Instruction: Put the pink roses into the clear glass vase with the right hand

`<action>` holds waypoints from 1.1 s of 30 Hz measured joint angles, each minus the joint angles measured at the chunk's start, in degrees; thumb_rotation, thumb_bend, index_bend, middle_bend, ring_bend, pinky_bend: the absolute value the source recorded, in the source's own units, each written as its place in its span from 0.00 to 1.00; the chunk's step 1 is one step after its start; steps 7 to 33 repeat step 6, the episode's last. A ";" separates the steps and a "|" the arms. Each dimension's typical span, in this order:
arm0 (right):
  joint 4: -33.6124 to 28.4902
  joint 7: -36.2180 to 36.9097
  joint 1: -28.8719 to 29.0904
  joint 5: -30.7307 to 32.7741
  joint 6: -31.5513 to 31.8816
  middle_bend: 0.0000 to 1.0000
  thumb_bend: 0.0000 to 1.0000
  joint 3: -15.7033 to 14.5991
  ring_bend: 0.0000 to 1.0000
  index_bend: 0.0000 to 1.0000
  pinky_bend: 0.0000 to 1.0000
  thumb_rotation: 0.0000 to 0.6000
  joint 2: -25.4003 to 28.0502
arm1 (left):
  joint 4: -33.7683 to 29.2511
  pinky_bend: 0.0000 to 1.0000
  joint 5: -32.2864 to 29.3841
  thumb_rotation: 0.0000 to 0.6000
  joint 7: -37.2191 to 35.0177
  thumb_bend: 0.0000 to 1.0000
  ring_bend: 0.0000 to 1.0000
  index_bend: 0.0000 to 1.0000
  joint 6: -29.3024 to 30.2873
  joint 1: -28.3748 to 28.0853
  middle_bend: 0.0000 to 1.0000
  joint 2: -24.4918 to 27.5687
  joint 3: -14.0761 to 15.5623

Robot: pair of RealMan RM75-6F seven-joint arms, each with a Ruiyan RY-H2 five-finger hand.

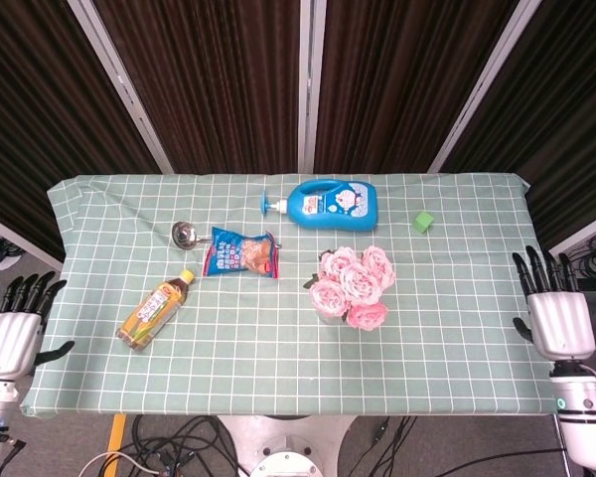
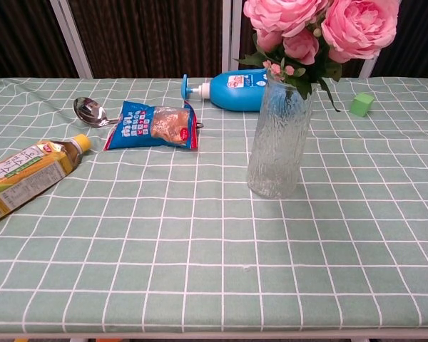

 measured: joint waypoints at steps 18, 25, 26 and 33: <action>4.88 3.95 -5.37 1.14 2.19 0.00 0.04 -1.44 0.00 0.00 0.00 1.00 -3.42 | -0.06 0.05 0.38 1.00 -0.57 0.03 0.02 0.13 0.23 0.34 0.05 0.13 0.46; 4.88 3.95 -5.37 1.14 2.19 0.00 0.04 -1.44 0.00 0.00 0.00 1.00 -3.42 | -0.06 0.05 0.38 1.00 -0.57 0.03 0.02 0.13 0.23 0.34 0.05 0.13 0.46; 4.88 3.95 -5.37 1.14 2.19 0.00 0.04 -1.44 0.00 0.00 0.00 1.00 -3.42 | -0.06 0.05 0.38 1.00 -0.57 0.03 0.02 0.13 0.23 0.34 0.05 0.13 0.46; 4.88 3.95 -5.37 1.14 2.19 0.00 0.04 -1.44 0.00 0.00 0.00 1.00 -3.42 | -0.06 0.05 0.38 1.00 -0.57 0.03 0.02 0.13 0.23 0.34 0.05 0.13 0.46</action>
